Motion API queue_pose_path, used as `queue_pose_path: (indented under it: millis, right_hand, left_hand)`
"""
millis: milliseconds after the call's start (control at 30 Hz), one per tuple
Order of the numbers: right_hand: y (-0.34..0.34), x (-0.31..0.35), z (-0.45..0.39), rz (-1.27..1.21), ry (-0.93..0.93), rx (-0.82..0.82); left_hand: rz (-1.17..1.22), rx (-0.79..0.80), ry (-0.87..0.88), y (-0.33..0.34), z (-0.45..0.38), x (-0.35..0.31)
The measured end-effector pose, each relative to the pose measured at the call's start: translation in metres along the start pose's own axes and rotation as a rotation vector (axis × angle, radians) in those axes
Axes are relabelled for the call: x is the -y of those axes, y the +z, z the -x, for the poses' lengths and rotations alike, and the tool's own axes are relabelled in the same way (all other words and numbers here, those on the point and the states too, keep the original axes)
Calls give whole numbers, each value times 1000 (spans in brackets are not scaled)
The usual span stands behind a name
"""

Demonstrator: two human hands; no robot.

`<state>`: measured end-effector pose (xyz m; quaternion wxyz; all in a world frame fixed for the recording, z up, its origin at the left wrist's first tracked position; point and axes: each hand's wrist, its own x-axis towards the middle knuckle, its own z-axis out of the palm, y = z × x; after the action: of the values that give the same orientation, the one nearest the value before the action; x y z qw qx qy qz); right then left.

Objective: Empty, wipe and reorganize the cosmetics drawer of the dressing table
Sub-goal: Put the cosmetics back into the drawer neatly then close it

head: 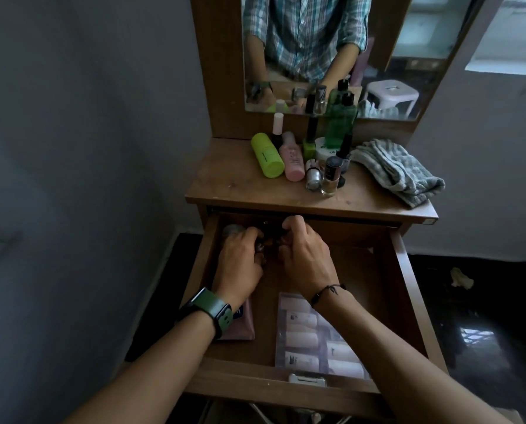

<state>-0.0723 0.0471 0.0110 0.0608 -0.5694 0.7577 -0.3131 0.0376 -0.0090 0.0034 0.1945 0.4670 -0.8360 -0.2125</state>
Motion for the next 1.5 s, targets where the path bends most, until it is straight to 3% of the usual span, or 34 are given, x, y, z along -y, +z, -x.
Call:
queue_pose_path:
  millis: [867,1067,1333,1500]
  right_hand:
    - [-2,0,10,-69,92,14]
    - [-30,4,19,-85,44,-129]
    - [-83,-7,-9,-102,79,-483]
    - [-116,-14,-54,-75,99,-550]
  left_hand:
    - [105,-9,-39,-11,9,-7]
    - [131,-89,11,-25,9,-15]
    - [224,-176,220,-58,-18,-58]
    - [299,-179,264,-68,-67,-88]
